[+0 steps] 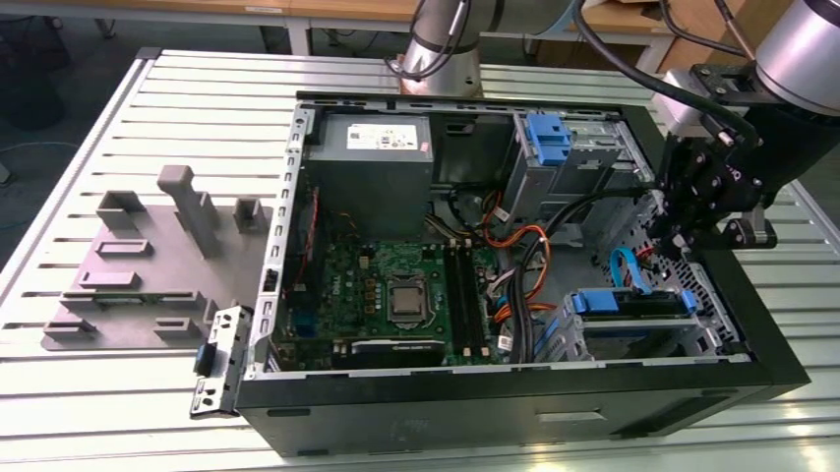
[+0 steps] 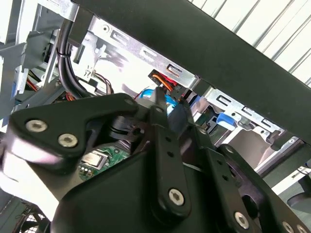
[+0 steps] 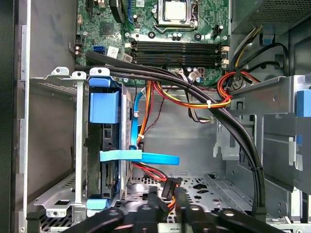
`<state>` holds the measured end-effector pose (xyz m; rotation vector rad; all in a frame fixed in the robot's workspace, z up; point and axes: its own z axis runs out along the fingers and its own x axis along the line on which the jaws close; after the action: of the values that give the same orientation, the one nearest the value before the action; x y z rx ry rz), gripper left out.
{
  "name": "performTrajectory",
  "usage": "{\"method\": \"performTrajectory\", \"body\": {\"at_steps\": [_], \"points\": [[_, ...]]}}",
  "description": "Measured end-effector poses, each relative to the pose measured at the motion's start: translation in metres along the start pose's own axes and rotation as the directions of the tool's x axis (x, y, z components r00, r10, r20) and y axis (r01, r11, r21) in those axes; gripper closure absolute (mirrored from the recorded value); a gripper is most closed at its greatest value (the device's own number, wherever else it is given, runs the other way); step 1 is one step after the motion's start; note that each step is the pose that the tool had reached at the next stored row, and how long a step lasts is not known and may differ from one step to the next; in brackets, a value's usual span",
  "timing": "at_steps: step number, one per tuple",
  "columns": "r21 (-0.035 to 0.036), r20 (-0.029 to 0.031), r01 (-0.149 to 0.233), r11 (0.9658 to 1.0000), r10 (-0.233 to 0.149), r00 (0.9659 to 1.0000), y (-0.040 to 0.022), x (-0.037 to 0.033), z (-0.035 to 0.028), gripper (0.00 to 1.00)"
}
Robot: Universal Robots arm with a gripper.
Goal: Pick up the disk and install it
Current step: 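Insert the second disk wire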
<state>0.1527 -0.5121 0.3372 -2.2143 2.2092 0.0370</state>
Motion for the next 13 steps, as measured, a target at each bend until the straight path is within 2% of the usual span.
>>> {"method": "performTrajectory", "body": {"at_steps": [1, 2, 3, 4, 11, 12, 13], "points": [[0.0, 0.0, 0.0, 1.0, 0.0, 1.0, 0.0, 0.0, 0.0, 0.7], [0.0, 0.0, 0.0, 1.0, 0.0, 1.0, 0.0, 0.0, 0.0, 0.77], [0.0, 0.0, 0.0, 1.0, 0.0, 1.0, 0.0, 0.0, 0.0, 0.77], [0.0, 0.0, 0.0, 1.0, 0.0, 1.0, 0.0, 0.0, 0.0, 0.84], [0.0, 0.0, 0.0, 1.0, 0.0, 1.0, -0.0002, 0.0, 0.0, 0.84], [0.0, 0.0, 0.0, 1.0, 0.0, 1.0, -0.0002, 0.0, 0.0, 0.82], [0.0, 0.0, 0.0, 1.0, 0.0, 1.0, -0.0002, 0.0, 0.0, 0.77]]}}
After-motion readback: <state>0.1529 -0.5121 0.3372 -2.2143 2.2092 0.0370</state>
